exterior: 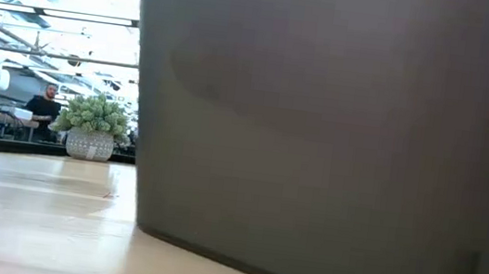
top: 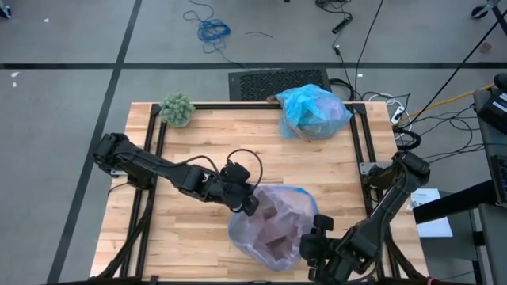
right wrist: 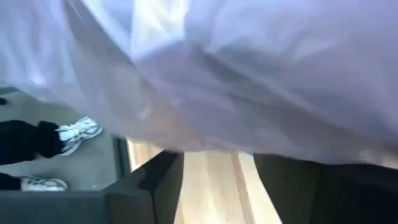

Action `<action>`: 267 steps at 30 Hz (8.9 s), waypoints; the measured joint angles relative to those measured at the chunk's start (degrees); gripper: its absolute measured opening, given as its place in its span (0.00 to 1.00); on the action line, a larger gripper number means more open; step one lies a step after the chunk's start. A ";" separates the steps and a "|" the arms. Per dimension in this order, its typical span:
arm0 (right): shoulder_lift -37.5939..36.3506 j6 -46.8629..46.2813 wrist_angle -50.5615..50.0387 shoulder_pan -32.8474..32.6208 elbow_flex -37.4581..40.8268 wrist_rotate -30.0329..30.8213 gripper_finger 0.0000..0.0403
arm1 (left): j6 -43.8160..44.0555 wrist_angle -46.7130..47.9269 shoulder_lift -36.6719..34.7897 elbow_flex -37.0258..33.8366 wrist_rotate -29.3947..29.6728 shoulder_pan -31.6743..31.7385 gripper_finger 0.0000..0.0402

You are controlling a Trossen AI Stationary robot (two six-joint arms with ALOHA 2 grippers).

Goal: Place trash/remove bag and relplace
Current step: Insert the pink trash bag into the trash bin

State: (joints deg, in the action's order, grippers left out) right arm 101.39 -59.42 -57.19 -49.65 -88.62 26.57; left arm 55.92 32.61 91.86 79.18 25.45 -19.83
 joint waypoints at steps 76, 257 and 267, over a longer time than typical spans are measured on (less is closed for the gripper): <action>-16.34 1.35 10.60 19.26 14.70 -11.64 0.00 | 0.26 -0.77 -0.18 -3.15 -11.88 -1.88 0.01; -13.63 40.70 4.13 52.15 4.55 -18.95 0.00 | -36.33 14.22 12.67 14.16 -28.38 15.58 0.00; -13.50 45.42 4.28 52.13 4.55 -19.70 0.00 | -37.08 18.83 12.72 14.19 -28.41 15.56 0.00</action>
State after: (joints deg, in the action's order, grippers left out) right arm 87.90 -14.00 -52.91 2.48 -84.07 6.87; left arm 18.84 51.44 104.57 93.36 -2.96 -4.27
